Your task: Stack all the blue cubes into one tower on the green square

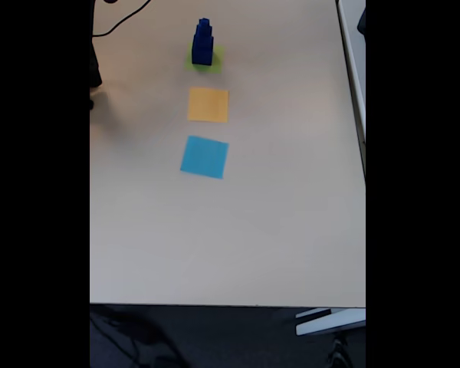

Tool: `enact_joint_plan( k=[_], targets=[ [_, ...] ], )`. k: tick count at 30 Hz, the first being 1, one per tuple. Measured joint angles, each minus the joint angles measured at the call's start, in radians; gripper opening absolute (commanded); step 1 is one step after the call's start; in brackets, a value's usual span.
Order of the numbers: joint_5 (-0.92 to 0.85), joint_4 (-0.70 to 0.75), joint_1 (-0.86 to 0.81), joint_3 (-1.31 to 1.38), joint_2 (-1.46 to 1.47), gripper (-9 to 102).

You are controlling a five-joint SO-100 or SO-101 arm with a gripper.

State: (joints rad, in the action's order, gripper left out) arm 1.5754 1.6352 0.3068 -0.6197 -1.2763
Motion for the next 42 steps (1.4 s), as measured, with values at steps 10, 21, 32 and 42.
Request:
enact_joint_plan(
  k=[10, 21, 32, 42],
  targets=[
    [0.091, 0.115, 0.029, 0.055, 0.025, 0],
    [0.210, 0.123, 0.071, -0.098, -0.015, 0],
    [0.232, 0.123, 0.078, -0.130, -0.049, 0],
    [0.204, 0.123, 0.048, -0.097, -0.048, 0]
  ],
)
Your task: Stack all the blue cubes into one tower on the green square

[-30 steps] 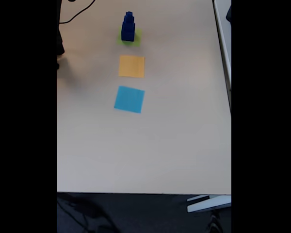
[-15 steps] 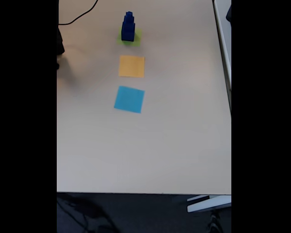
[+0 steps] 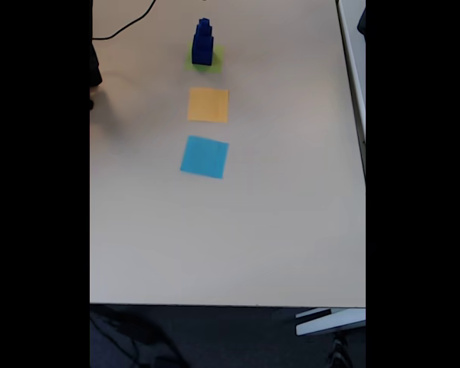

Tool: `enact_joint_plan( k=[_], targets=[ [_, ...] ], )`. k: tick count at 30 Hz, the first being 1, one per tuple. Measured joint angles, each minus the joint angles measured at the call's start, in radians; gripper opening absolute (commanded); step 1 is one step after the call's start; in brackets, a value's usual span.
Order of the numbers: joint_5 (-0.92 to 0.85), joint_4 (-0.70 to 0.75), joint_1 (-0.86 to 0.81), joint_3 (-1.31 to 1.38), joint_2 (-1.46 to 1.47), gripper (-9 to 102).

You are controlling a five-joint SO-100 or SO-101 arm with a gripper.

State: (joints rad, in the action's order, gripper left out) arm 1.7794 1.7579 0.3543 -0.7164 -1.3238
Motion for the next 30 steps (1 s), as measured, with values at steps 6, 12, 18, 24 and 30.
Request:
enact_joint_plan(
  k=[6, 12, 18, 24, 30],
  targets=[
    [-0.028, 0.000, -0.055, 0.044, 0.012, 0],
    [-0.037, 0.000, -0.054, 0.044, 0.028, 0],
    [-0.041, 0.000, -0.054, 0.044, 0.063, 0],
    [-0.041, -0.008, -0.057, 0.031, 0.063, 0],
    [-0.041, -0.009, -0.077, -0.025, 0.063, 0]
  ],
)
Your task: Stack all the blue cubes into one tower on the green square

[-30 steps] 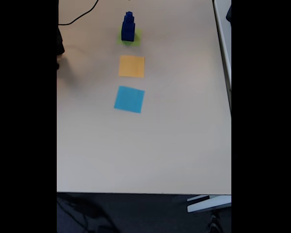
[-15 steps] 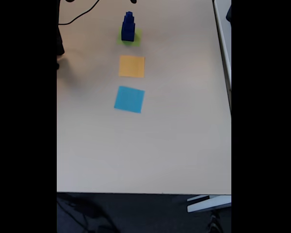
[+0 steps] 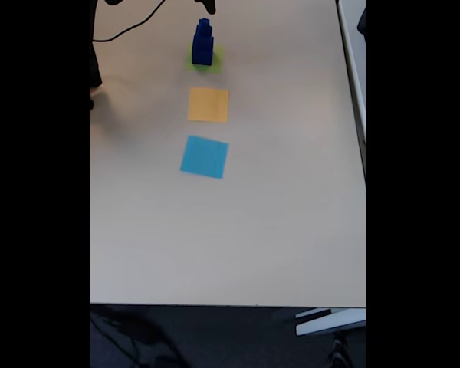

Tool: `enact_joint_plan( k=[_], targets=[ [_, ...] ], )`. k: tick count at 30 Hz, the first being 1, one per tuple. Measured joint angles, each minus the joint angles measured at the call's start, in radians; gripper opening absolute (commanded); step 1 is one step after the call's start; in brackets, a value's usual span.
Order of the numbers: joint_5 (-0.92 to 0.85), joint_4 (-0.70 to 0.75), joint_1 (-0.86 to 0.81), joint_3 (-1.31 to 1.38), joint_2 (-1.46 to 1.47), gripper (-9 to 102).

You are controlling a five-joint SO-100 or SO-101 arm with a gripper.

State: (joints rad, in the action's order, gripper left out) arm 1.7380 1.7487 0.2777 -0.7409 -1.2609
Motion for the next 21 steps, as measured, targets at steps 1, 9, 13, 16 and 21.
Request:
enact_joint_plan(
  k=[1, 9, 13, 16, 21],
  targets=[
    [0.000, 0.000, 0.000, -0.012, 0.000, 0],
    [0.025, -0.003, 0.002, -0.083, 0.000, 0],
    [0.026, -0.003, 0.002, -0.092, 0.000, 0],
    [0.026, -0.003, 0.002, -0.092, 0.000, 0],
    [0.026, -0.012, 0.002, -0.123, 0.000, 0]
  ],
)
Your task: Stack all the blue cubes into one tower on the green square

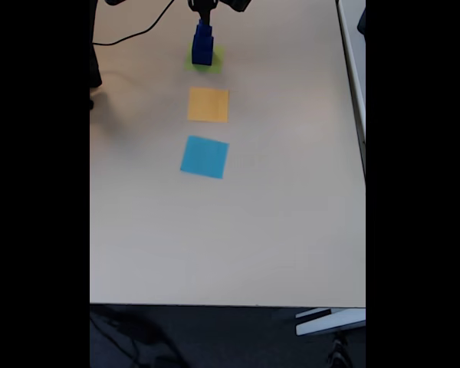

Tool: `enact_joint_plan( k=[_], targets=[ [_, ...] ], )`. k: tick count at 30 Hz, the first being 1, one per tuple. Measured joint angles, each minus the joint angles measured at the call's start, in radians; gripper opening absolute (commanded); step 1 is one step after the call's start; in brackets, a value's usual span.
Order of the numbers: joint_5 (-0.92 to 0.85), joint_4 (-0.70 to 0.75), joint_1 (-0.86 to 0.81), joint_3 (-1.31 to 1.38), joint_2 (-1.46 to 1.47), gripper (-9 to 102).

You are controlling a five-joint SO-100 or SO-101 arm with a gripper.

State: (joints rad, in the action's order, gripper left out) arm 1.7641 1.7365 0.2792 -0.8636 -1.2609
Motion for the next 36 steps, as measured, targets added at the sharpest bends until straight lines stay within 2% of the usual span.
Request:
enact_joint_plan(
  k=[36],
  targets=[
    [0.012, -0.028, -0.015, -0.043, 0.000, 0]
  ],
)
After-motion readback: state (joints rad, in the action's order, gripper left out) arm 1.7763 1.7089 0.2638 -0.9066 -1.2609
